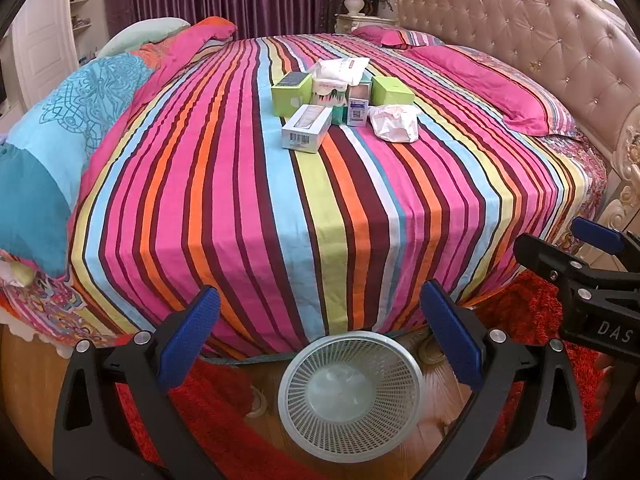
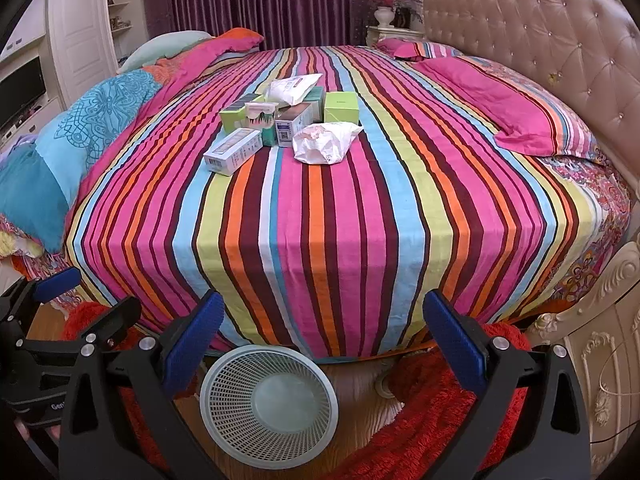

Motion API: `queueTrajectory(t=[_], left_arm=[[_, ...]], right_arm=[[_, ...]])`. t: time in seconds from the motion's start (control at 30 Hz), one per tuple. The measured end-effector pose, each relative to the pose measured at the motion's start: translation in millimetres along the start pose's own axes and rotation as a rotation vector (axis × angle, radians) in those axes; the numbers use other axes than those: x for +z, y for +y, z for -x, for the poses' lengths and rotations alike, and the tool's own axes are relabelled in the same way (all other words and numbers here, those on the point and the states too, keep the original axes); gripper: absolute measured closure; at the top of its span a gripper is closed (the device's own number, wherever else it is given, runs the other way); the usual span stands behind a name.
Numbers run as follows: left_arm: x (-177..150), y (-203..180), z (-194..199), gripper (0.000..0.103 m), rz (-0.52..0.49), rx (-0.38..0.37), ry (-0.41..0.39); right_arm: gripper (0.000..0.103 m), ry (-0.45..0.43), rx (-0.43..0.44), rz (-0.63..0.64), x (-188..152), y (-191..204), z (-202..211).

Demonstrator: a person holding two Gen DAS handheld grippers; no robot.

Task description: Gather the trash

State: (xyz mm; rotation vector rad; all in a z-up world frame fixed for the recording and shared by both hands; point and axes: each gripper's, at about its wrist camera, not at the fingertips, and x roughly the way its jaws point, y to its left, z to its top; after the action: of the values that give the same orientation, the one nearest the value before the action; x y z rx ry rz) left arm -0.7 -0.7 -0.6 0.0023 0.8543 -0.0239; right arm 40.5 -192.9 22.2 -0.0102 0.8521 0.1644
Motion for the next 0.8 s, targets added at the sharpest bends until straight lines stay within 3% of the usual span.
queueTrajectory(t=[0.8], left_arm=[[1.2,-2.0,0.2,0.006,-0.001,0.002,0.004]], right_arm=[[0.008,0.015,0.003,-0.005,-0.8,-1.1,-0.9]])
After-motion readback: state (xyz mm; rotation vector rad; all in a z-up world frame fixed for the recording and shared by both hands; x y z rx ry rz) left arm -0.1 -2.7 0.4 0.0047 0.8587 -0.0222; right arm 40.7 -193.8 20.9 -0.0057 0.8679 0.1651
